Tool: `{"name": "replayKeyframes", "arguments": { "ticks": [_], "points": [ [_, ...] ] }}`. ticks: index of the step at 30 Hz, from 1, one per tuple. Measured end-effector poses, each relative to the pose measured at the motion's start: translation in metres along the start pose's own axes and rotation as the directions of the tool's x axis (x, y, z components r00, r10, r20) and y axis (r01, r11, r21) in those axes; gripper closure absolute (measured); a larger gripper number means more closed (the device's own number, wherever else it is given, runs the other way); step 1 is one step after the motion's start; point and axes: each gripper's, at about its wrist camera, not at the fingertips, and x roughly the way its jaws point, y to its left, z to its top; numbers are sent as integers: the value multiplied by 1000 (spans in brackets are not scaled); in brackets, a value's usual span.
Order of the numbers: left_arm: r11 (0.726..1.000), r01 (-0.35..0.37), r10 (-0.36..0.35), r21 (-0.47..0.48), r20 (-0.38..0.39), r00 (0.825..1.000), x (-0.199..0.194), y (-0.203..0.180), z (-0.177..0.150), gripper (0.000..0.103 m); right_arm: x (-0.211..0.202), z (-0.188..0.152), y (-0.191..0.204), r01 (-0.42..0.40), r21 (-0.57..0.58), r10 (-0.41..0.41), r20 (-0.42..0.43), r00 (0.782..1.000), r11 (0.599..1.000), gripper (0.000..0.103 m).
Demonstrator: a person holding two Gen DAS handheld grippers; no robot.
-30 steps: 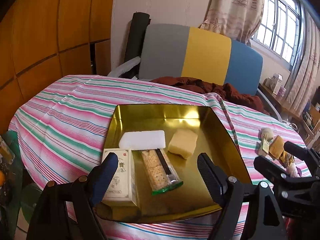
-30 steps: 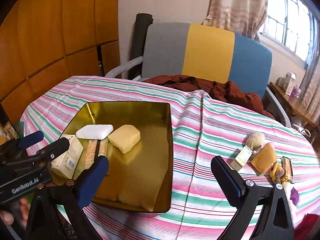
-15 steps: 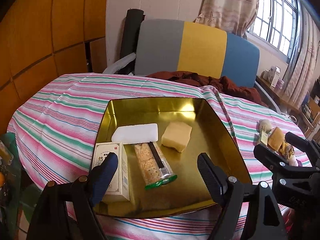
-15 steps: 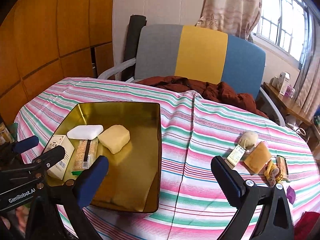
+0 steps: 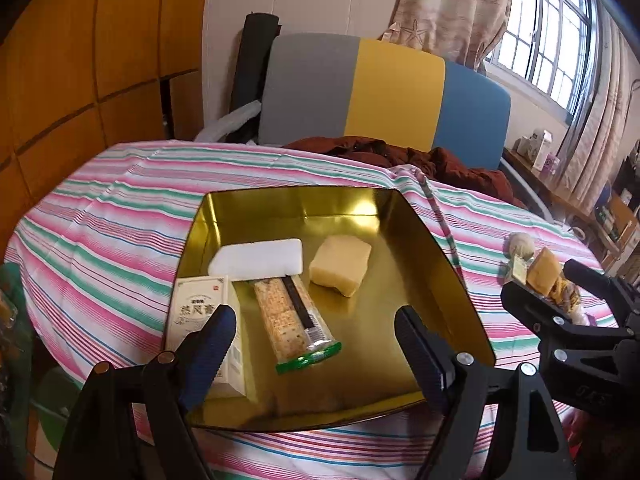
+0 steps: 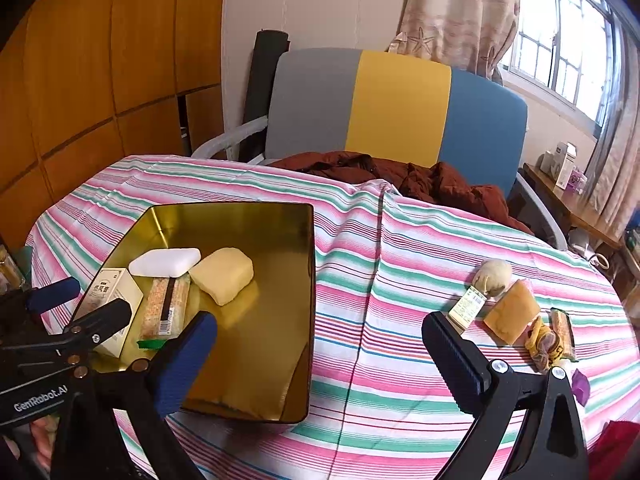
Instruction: Organize objects
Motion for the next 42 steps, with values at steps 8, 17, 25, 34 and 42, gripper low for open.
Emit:
{"name": "replayKeyframes", "arguments": {
  "ticks": [8, 17, 25, 34, 42],
  "points": [
    [998, 55, -55, -12, -12, 998, 2, -3, -2, 20, 0, -5, -21, 36, 24, -36, -15, 999, 999, 0],
    [993, 116, -116, 33, -10, 993, 0, -16, -1, 20, -4, -11, -67, 110, 87, -108, -32, 994, 990, 0],
    [985, 157, -159, 77, 22, 987, -7, -34, 9, 20, -13, -14, -131, 175, 183, -166, -67, 984, 967, 0],
    [951, 273, -274, 143, -9, 962, -8, -67, 17, 21, -35, -32, -238, 320, 372, -298, -115, 947, 872, 0],
    [904, 314, -310, 290, -59, 949, -2, -128, 21, 21, -46, -69, -330, 329, 659, -340, -117, 933, 677, 0]
  ]
}}
